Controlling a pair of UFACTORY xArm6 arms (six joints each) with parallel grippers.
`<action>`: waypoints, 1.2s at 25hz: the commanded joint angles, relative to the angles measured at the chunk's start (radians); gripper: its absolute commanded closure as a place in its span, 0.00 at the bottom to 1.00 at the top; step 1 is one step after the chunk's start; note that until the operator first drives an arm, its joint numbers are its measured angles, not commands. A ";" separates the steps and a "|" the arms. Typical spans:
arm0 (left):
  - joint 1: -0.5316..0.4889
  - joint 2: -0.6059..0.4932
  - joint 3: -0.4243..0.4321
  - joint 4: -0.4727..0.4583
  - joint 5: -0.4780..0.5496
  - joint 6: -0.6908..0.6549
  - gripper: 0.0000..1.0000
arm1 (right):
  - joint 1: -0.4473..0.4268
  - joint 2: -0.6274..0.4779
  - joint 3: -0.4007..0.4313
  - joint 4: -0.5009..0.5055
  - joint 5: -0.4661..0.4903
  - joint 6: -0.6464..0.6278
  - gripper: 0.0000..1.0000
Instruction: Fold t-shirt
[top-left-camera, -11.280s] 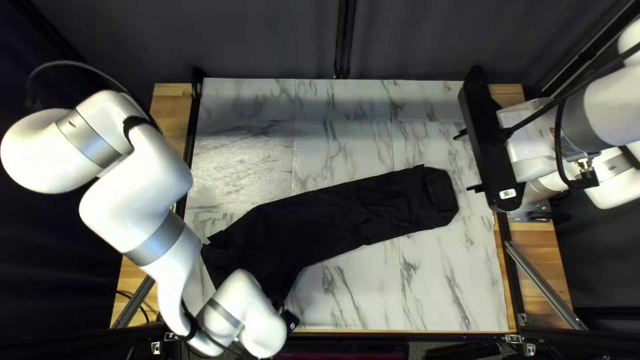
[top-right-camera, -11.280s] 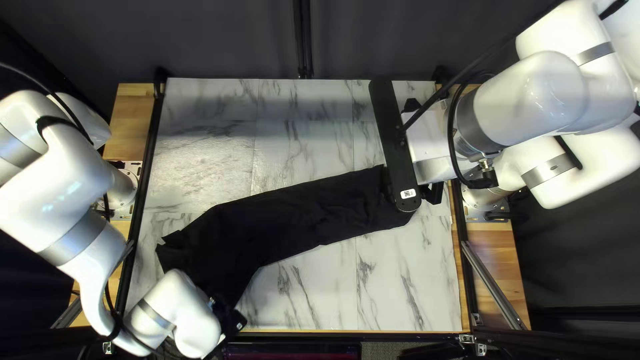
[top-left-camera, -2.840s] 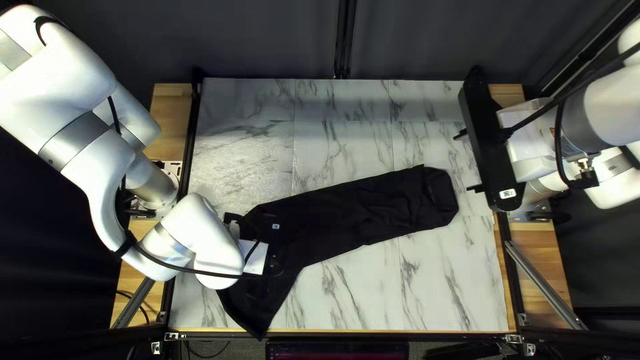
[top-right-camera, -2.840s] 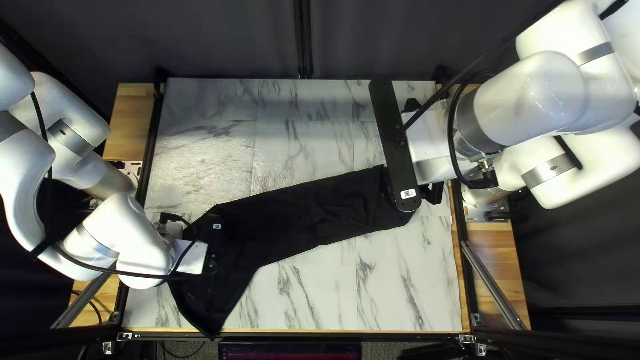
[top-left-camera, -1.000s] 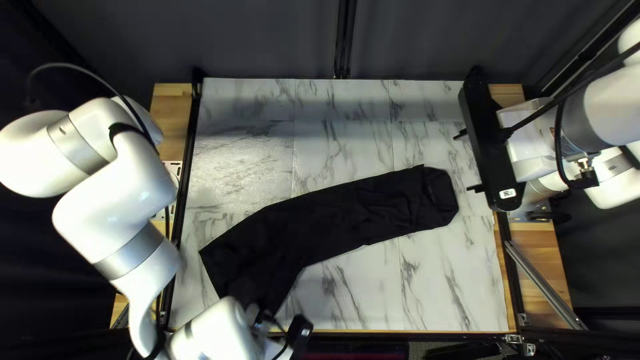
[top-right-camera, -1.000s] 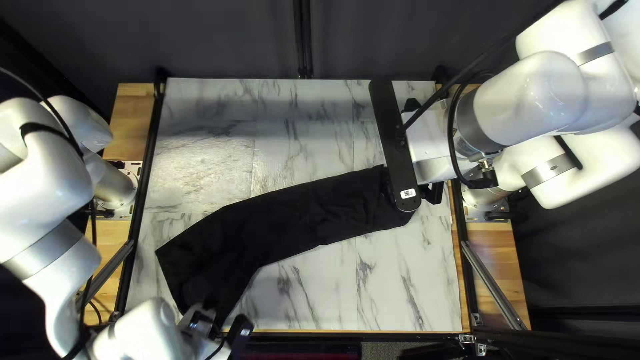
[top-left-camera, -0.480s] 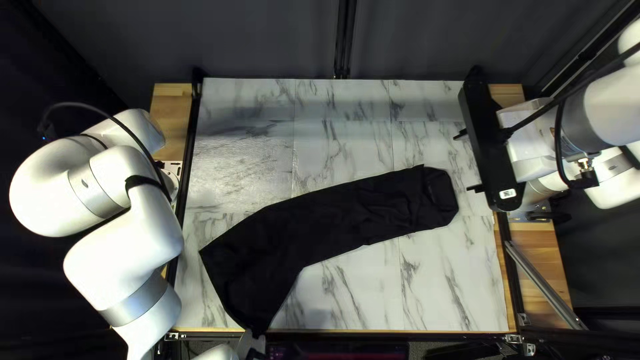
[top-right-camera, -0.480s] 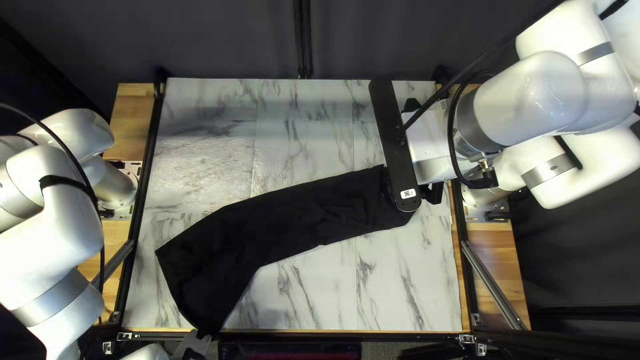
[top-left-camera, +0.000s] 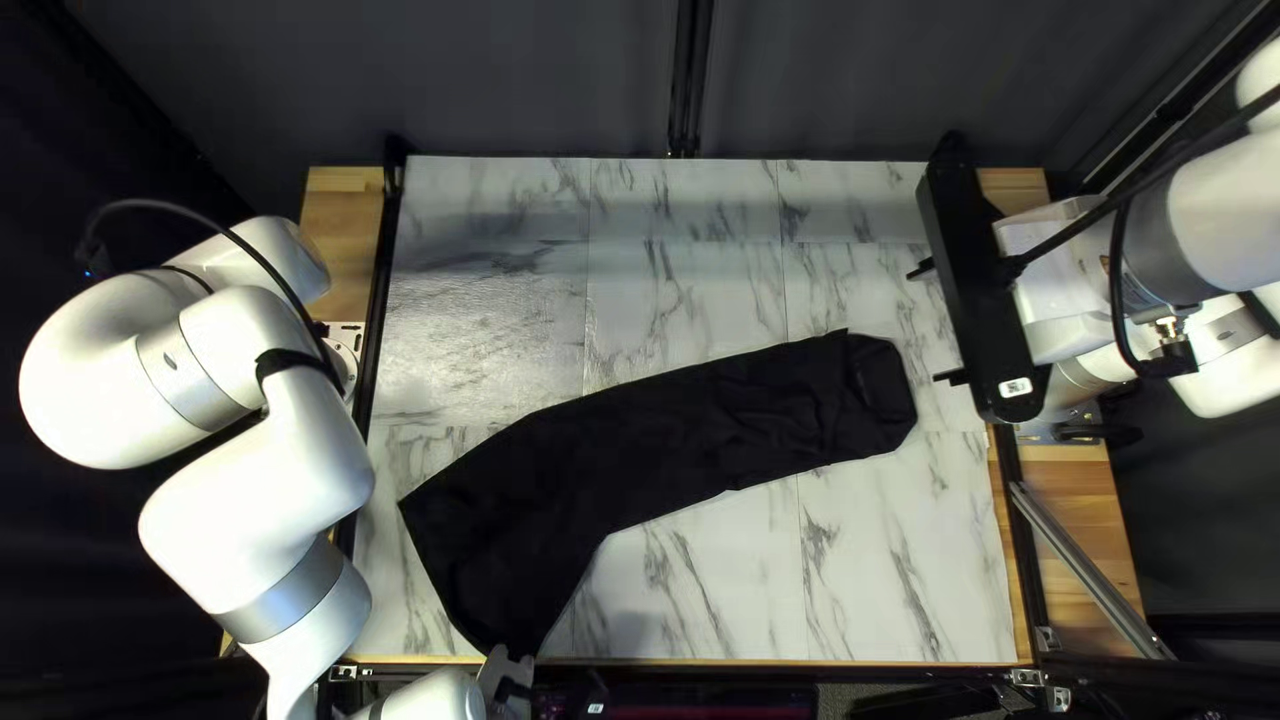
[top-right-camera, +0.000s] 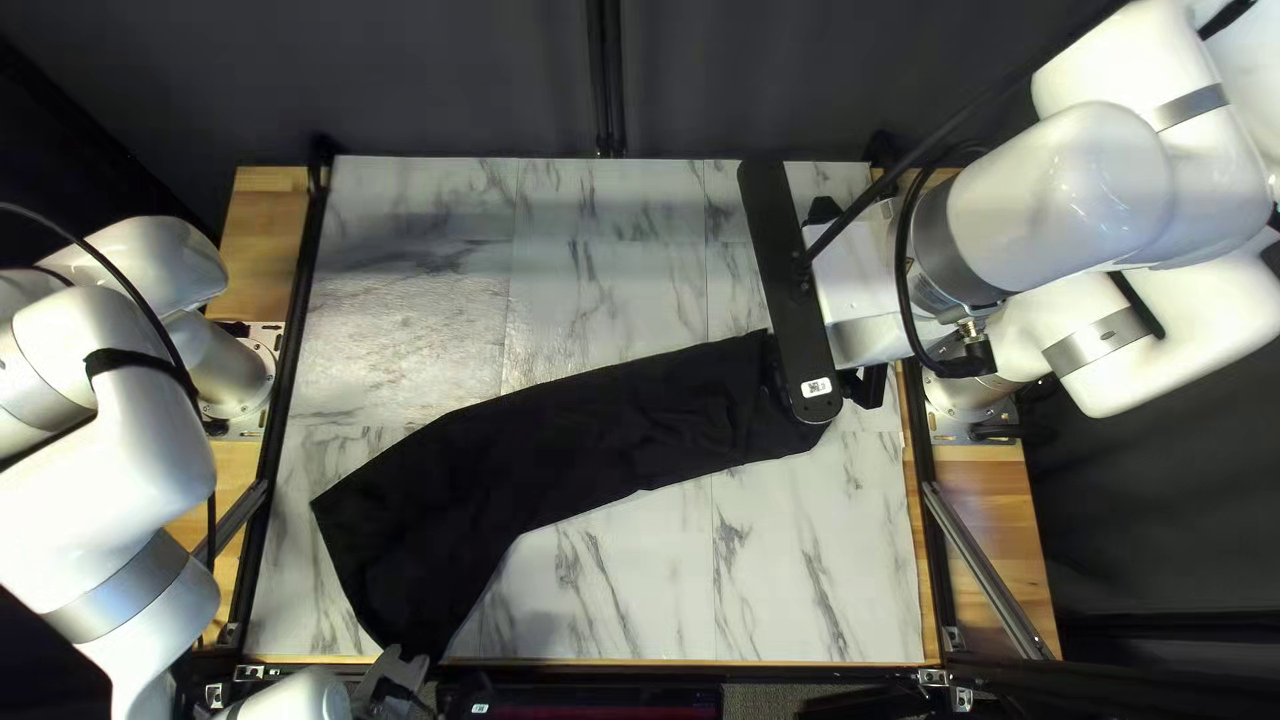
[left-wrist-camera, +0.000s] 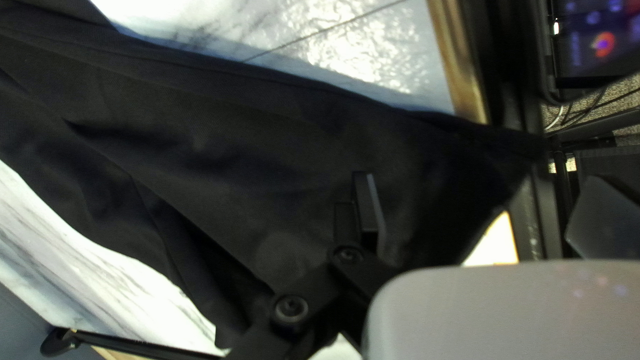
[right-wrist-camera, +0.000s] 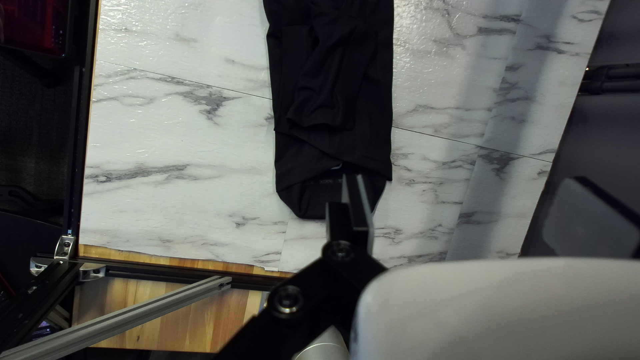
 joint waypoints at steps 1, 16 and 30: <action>0.004 -0.014 0.026 0.005 -0.021 0.002 1.00 | 0.000 0.000 0.000 0.000 0.000 0.000 0.00; -0.019 -0.125 0.051 0.016 0.086 0.022 1.00 | 0.000 0.000 0.000 0.000 0.000 0.000 0.00; 0.001 -0.532 0.506 0.020 0.054 -0.141 0.97 | 0.000 0.000 0.000 0.000 0.000 0.000 0.00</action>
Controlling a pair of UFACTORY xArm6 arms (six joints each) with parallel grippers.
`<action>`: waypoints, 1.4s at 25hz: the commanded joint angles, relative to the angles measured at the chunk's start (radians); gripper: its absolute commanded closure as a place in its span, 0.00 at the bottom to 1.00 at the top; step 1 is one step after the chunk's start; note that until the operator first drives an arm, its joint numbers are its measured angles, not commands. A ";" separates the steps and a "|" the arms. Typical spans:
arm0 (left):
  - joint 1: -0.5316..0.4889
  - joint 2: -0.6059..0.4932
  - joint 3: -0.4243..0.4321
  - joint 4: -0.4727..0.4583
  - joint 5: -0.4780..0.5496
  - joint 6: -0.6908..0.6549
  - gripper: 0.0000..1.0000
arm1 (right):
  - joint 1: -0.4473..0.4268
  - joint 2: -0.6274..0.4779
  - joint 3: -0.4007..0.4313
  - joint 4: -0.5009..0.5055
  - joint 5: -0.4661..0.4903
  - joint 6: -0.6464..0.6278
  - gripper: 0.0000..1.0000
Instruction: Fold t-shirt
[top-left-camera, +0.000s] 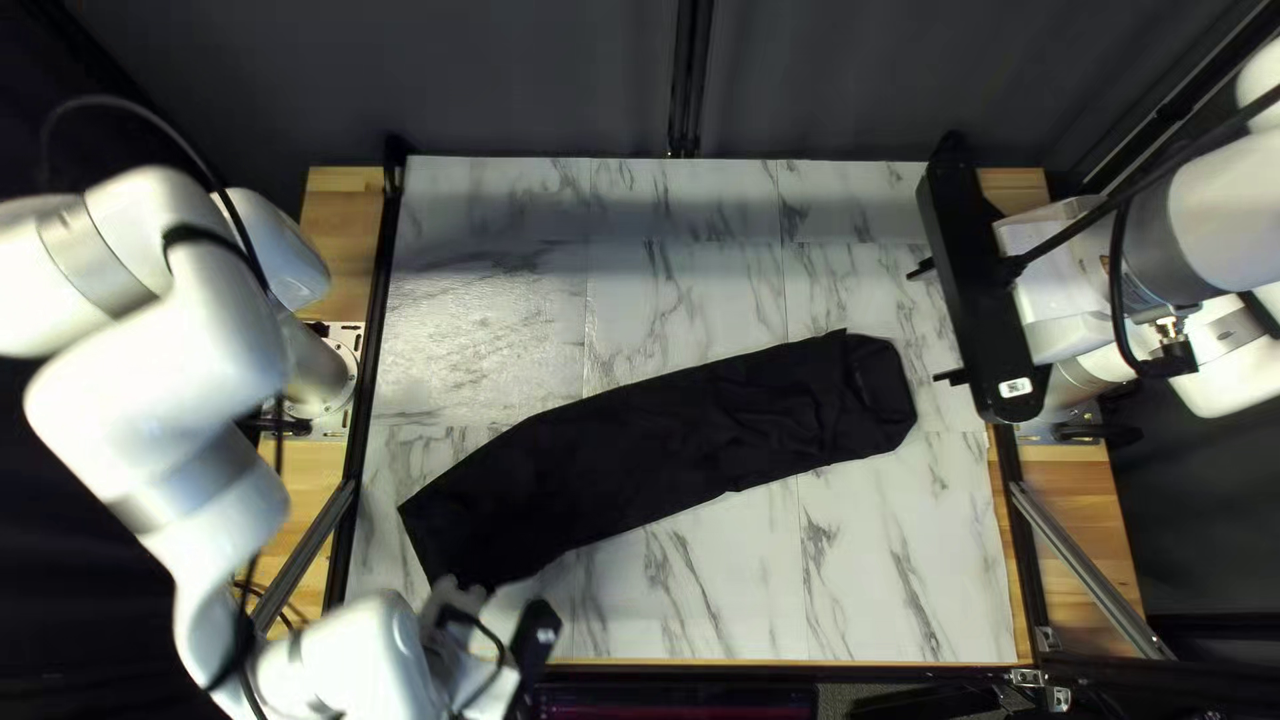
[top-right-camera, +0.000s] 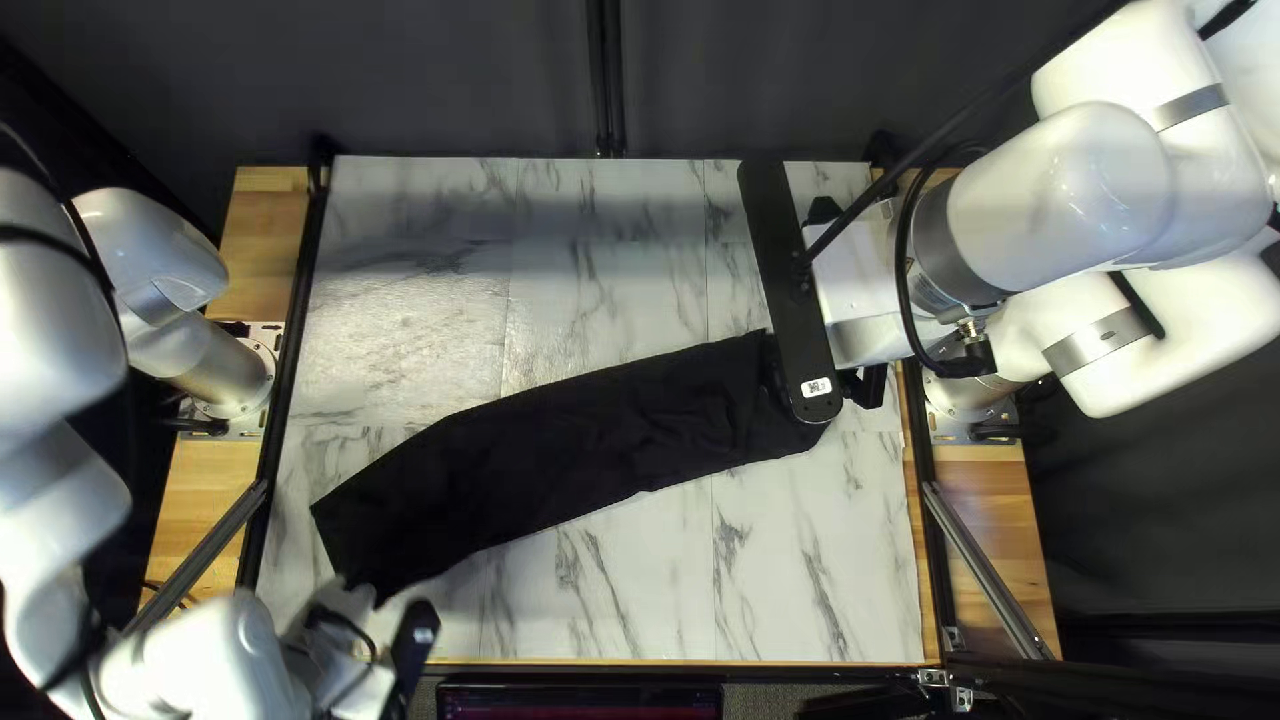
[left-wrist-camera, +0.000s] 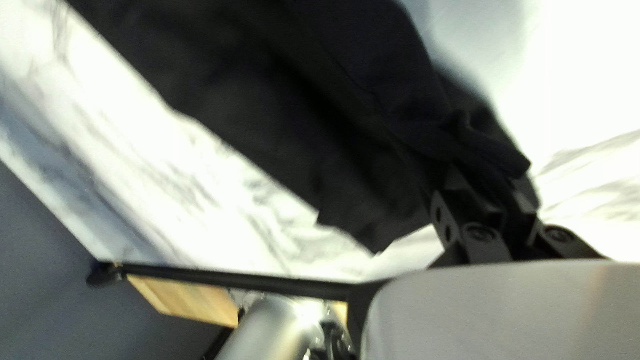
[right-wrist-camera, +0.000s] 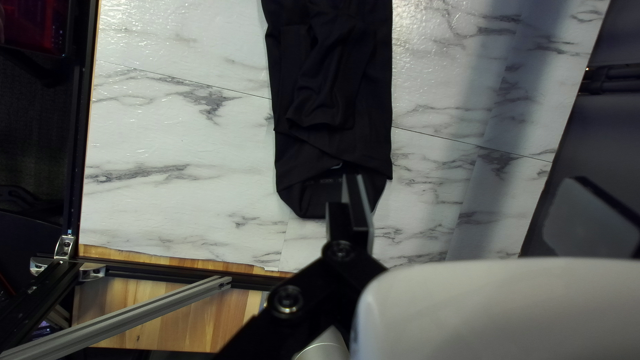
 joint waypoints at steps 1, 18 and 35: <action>0.021 -0.083 0.098 0.015 -0.045 -0.060 0.97 | 0.000 0.000 0.000 0.000 0.000 0.000 0.00; 0.010 -0.146 0.152 -0.061 0.056 -0.228 1.00 | 0.000 0.000 0.000 0.000 0.000 0.000 0.00; 0.062 -0.069 0.070 -0.142 0.065 -0.135 0.00 | 0.000 0.000 0.000 0.000 0.000 0.000 0.00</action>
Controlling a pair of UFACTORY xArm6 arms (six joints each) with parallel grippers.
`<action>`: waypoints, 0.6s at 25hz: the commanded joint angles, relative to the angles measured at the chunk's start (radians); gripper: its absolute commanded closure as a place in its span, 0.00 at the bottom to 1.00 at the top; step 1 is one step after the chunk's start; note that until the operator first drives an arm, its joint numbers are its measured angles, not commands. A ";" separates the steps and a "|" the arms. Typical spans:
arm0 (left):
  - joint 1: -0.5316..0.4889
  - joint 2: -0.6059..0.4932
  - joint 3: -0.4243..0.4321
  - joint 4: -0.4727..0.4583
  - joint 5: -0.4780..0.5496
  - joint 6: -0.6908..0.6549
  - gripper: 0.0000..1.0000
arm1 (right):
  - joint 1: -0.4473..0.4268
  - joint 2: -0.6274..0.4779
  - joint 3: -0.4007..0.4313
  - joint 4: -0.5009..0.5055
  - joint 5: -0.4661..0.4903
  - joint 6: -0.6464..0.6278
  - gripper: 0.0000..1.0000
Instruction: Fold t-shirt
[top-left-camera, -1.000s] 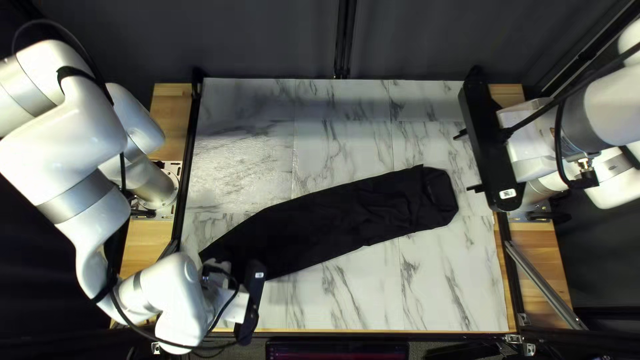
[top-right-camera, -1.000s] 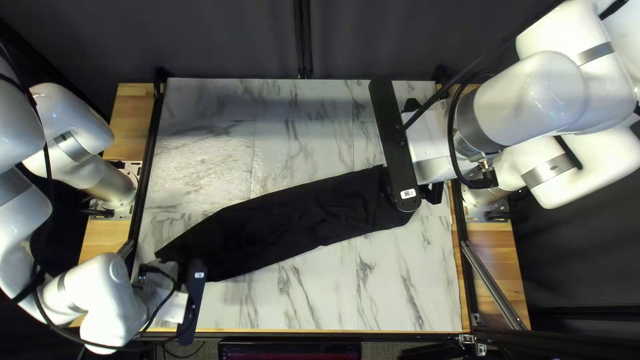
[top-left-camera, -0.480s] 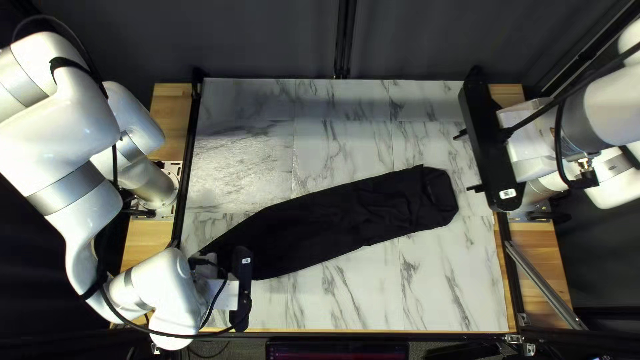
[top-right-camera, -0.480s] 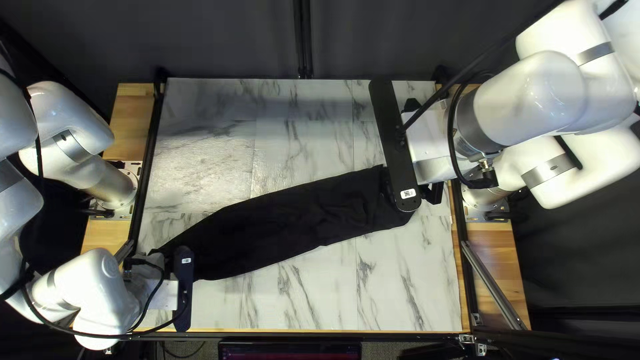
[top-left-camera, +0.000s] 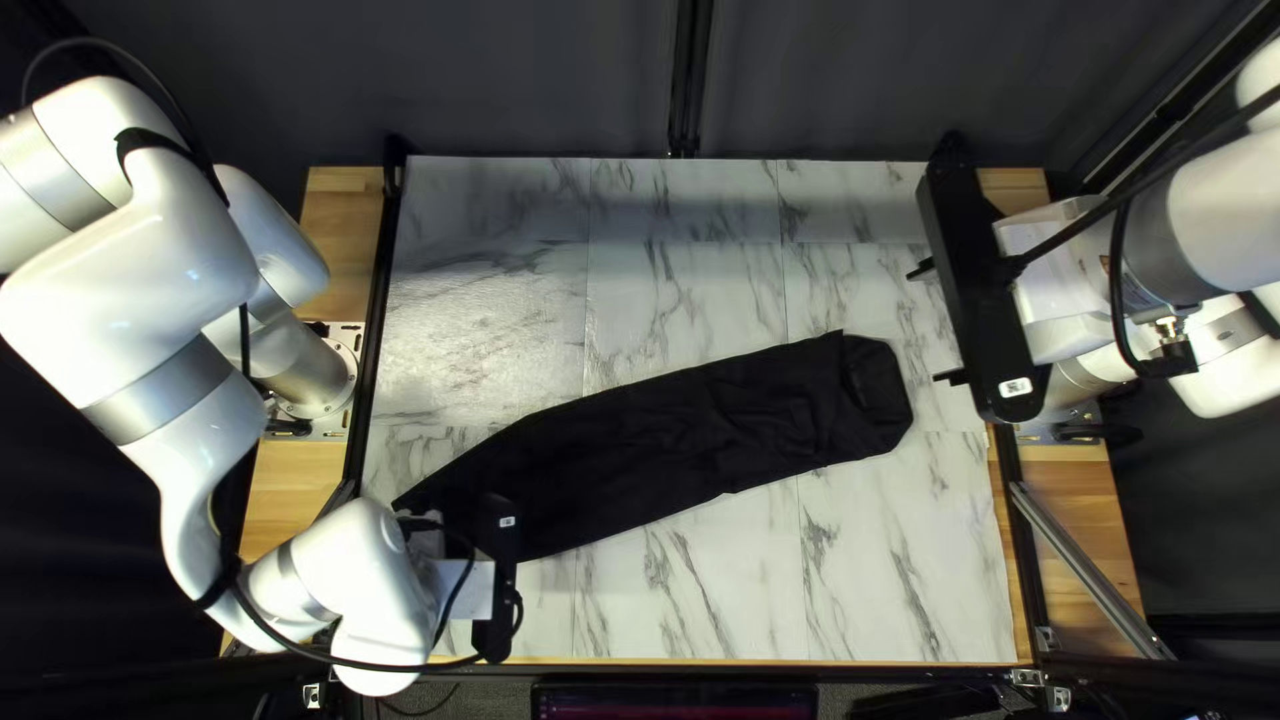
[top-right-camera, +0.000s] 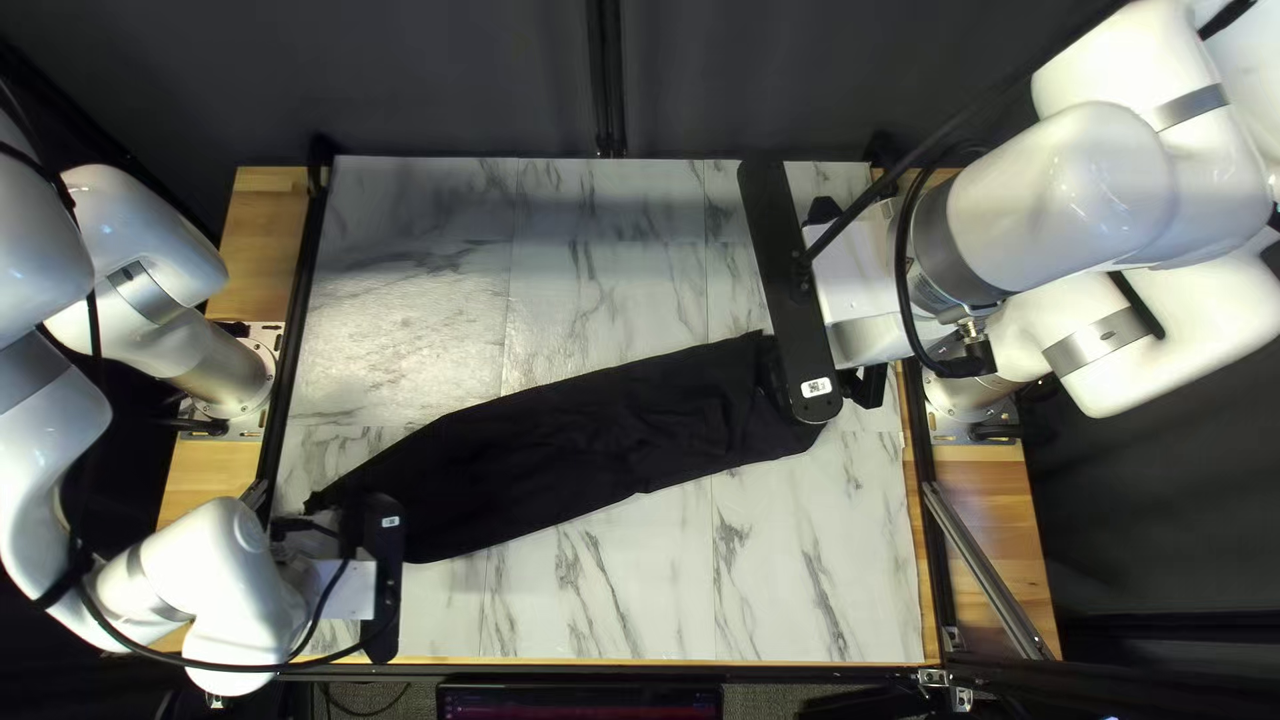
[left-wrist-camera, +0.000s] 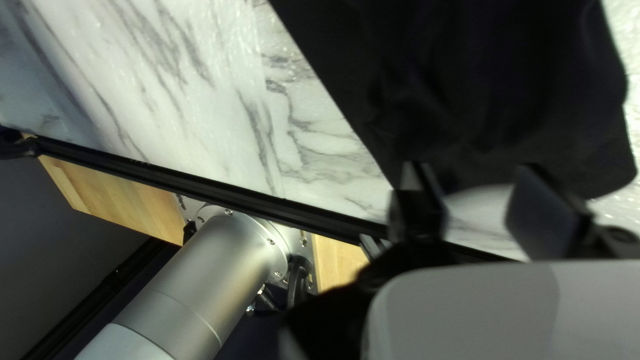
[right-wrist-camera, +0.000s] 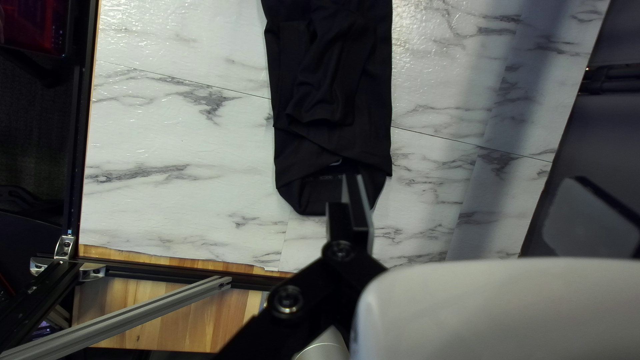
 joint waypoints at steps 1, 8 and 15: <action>-0.001 0.026 -0.065 -0.018 0.051 0.018 0.00 | 0.000 0.000 0.000 0.000 0.000 0.000 0.00; -0.011 0.079 -0.092 -0.013 0.022 0.178 0.00 | 0.000 0.000 0.000 0.000 0.000 0.000 0.00; -0.047 0.022 0.007 0.056 -0.067 0.420 0.00 | 0.000 0.000 0.000 0.000 0.000 0.000 0.00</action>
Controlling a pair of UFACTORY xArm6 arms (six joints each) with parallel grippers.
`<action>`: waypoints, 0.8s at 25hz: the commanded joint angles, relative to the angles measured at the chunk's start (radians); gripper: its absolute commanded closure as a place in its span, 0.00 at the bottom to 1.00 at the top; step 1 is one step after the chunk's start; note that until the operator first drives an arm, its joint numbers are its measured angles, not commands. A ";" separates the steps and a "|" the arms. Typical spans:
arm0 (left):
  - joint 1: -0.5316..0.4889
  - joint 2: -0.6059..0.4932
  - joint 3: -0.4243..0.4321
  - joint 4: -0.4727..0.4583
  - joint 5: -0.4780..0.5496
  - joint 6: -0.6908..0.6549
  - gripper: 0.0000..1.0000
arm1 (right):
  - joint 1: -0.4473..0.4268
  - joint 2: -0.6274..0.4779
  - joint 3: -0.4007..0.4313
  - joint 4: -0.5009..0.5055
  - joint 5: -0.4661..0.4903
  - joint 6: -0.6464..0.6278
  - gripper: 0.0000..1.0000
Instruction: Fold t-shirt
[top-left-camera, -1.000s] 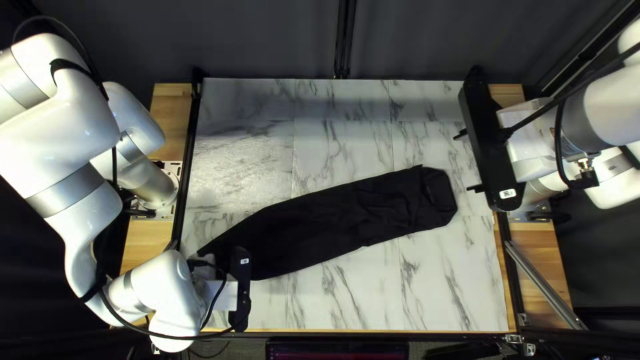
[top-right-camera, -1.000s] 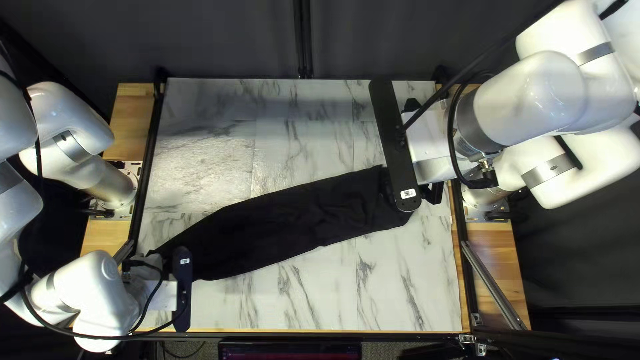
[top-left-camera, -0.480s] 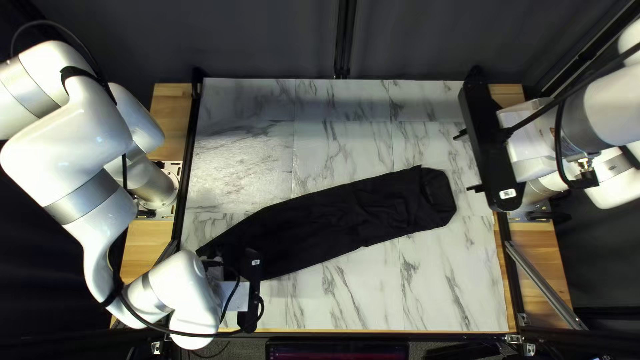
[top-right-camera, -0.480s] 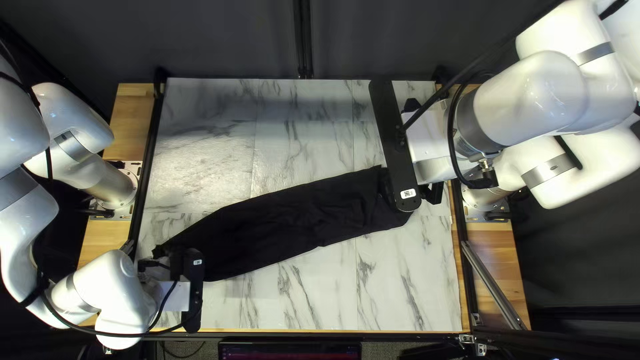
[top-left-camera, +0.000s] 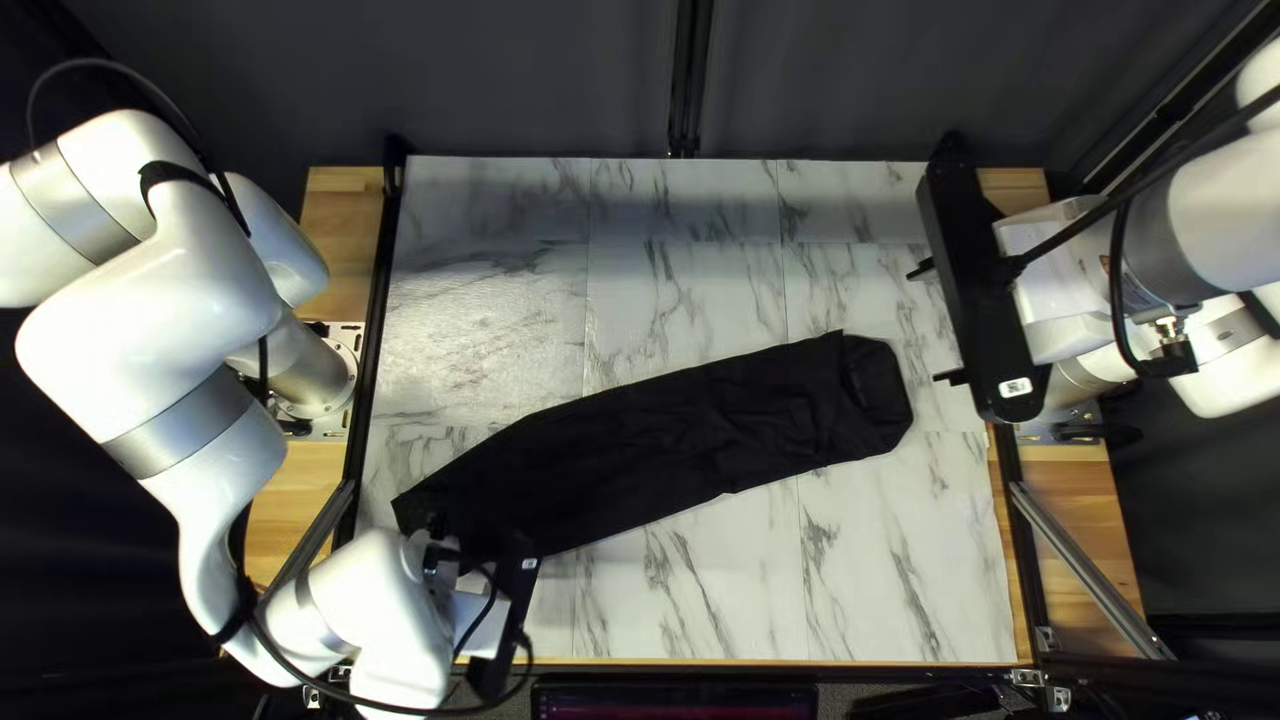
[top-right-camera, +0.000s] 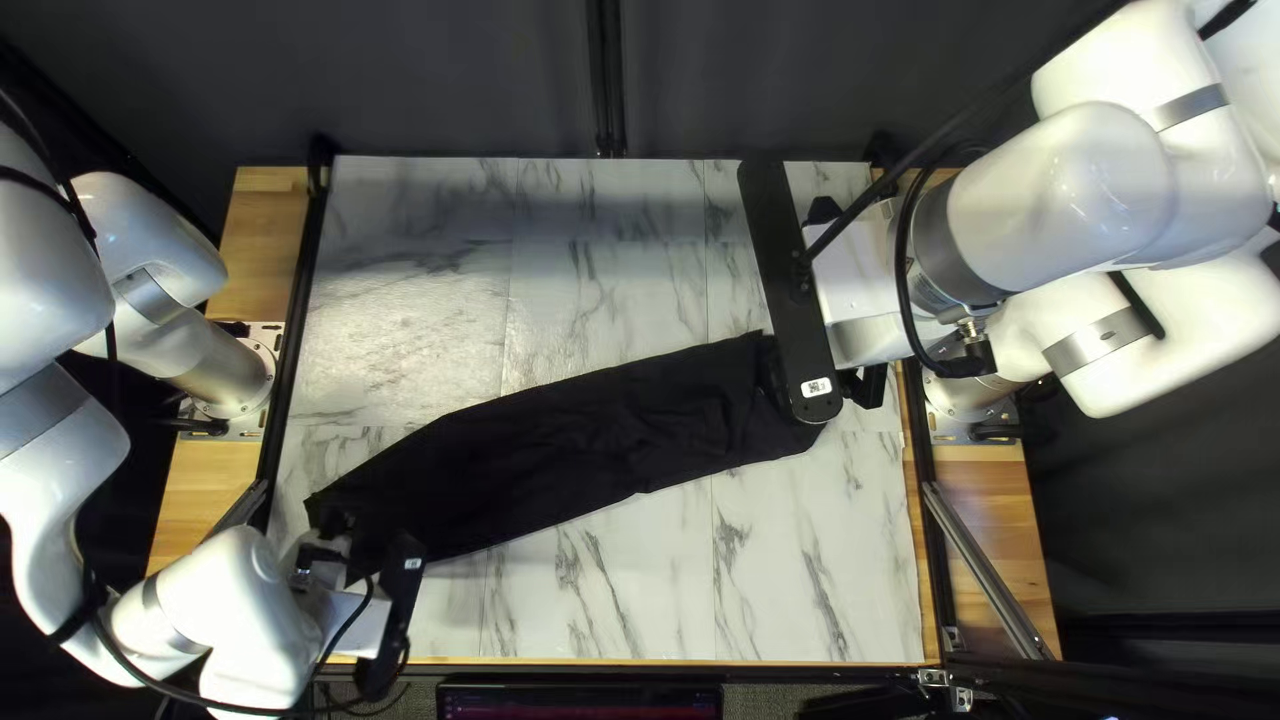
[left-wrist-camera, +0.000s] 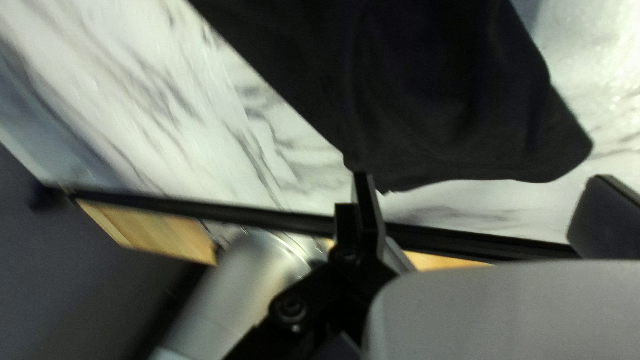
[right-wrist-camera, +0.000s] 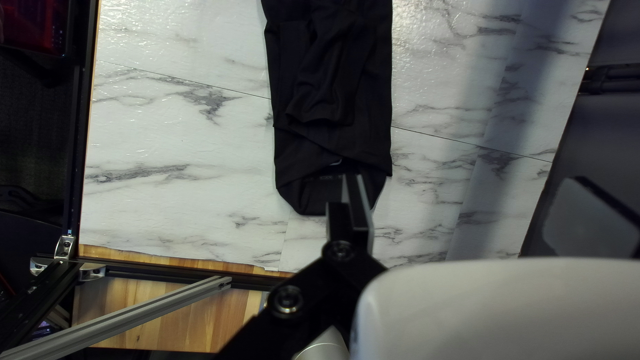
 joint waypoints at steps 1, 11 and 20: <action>-0.014 -0.027 0.040 0.029 -0.041 0.106 0.00 | 0.000 0.000 0.000 0.000 0.000 0.000 0.00; 0.000 0.081 -0.079 0.050 -0.033 0.089 0.00 | 0.000 0.000 0.000 0.000 0.000 0.000 0.00; -0.008 0.102 -0.041 0.044 -0.085 -0.075 0.00 | 0.000 0.000 0.000 0.000 0.000 0.000 0.00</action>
